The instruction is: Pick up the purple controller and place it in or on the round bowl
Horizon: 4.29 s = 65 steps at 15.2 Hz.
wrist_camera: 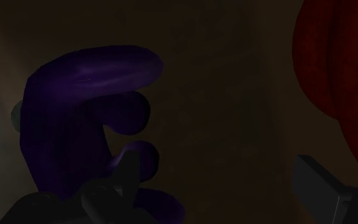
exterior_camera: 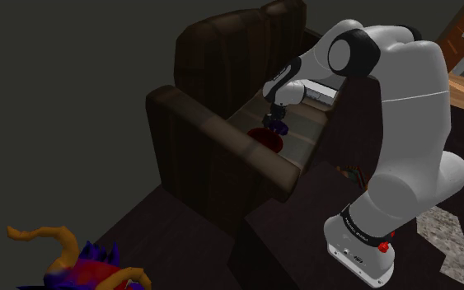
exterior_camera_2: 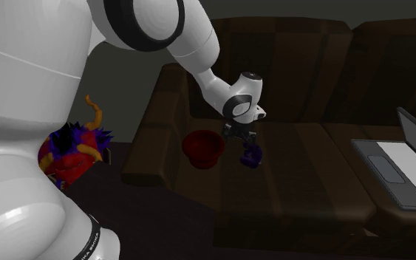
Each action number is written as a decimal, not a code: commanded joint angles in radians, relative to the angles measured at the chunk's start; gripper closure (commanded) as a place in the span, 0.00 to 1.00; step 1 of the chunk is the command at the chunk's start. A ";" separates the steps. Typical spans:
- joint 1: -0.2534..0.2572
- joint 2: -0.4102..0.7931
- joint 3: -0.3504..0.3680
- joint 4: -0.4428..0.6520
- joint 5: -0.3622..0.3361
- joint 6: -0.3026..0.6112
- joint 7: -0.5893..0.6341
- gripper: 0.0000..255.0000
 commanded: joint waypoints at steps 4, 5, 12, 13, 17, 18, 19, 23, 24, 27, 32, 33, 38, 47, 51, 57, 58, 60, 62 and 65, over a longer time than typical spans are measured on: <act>0.000 0.000 0.000 0.000 0.000 0.000 0.000 1.00; 0.000 0.000 0.000 0.000 0.000 0.000 0.000 1.00; 0.000 0.000 0.000 0.000 0.000 0.000 0.000 0.00; 0.002 0.015 -0.019 0.039 -0.024 -0.034 0.003 0.00; 0.002 0.086 -0.081 0.215 -0.109 -0.174 0.004 0.00; 0.000 0.108 -0.094 0.265 -0.128 -0.211 0.002 0.00; -0.004 0.131 -0.105 0.318 -0.146 -0.248 -0.001 0.00; -0.011 0.169 -0.105 0.346 -0.148 -0.241 -0.005 0.00; -0.013 0.178 -0.104 0.348 -0.147 -0.233 -0.006 0.00; -0.020 0.207 -0.099 0.354 -0.142 -0.211 -0.008 0.00; -0.021 0.213 -0.098 0.356 -0.141 -0.207 -0.009 0.00; -0.021 0.213 -0.098 0.356 -0.141 -0.207 -0.009 0.00; -0.021 0.213 -0.098 0.356 -0.142 -0.207 -0.009 1.00; -0.018 0.191 -0.101 0.346 -0.144 -0.219 -0.009 1.00; -0.011 0.148 -0.109 0.330 -0.151 -0.245 -0.010 1.00; -0.002 0.088 -0.120 0.313 -0.161 -0.288 -0.010 1.00; -0.001 0.078 -0.122 0.311 -0.162 -0.296 -0.010 1.00; 0.002 0.060 -0.126 0.307 -0.166 -0.311 -0.010 1.00; 0.005 0.041 -0.129 0.305 -0.169 -0.327 -0.010 1.00; 0.008 0.014 -0.134 0.303 -0.175 -0.352 -0.009 1.00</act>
